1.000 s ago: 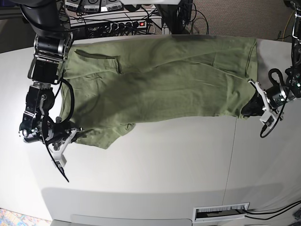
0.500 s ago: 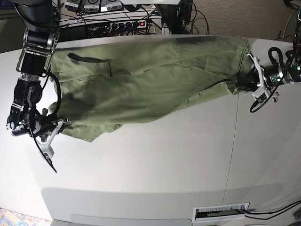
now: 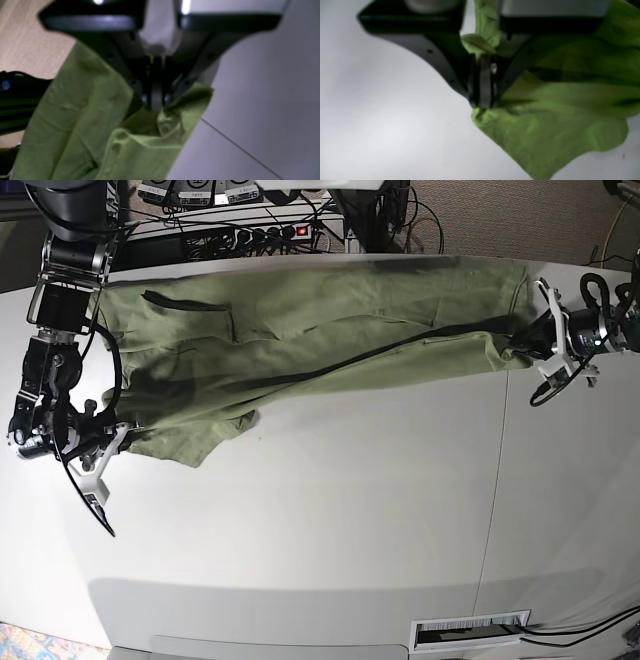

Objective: Fold the T-shirt properly
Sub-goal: 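Lift the shirt edges with both grippers and fold the shirt lengthwise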

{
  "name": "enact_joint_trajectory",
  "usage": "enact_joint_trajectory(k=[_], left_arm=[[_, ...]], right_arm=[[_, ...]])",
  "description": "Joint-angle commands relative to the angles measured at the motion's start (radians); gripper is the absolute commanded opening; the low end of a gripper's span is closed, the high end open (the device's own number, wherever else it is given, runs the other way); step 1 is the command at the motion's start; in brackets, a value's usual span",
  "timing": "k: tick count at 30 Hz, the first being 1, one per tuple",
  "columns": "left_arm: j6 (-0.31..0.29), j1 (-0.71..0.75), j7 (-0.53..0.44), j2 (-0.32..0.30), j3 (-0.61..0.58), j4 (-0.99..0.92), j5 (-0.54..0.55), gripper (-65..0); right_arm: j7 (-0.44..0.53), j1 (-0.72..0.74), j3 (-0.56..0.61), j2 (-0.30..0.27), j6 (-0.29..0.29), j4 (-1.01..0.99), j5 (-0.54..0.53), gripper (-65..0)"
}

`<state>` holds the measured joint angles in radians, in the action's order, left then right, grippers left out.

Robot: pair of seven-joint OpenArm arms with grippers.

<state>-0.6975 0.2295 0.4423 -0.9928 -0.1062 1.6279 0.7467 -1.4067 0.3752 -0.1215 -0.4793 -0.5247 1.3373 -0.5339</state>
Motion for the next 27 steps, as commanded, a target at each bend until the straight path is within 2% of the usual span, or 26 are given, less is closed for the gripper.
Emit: enact_joint_trajectory(k=[1,7,20,27], left_arm=[[-0.001,-0.008,-0.006,-0.033,0.012,0.015,0.024,-65.0],[-0.001,-0.008,0.102,-0.061,0.012,0.051,0.096,-65.0],[-0.001,-0.008,0.352,-0.060,0.012,0.065,0.249,-65.0],[-0.001,-0.008,0.427,-0.064,0.012,0.066,0.256,-65.0]], right_arm=[[0.010,0.021,-0.005,-0.019,-0.002,0.018,-0.019,-65.0],[0.010,0.001,-0.005,-0.019,-0.002,0.018,-0.024,-65.0],[0.010,-0.032,-0.005,-0.019,-0.002,0.018,-0.023,-65.0],[0.010,-0.032,-0.005,-0.019,-0.002,0.018,-0.024,-65.0]])
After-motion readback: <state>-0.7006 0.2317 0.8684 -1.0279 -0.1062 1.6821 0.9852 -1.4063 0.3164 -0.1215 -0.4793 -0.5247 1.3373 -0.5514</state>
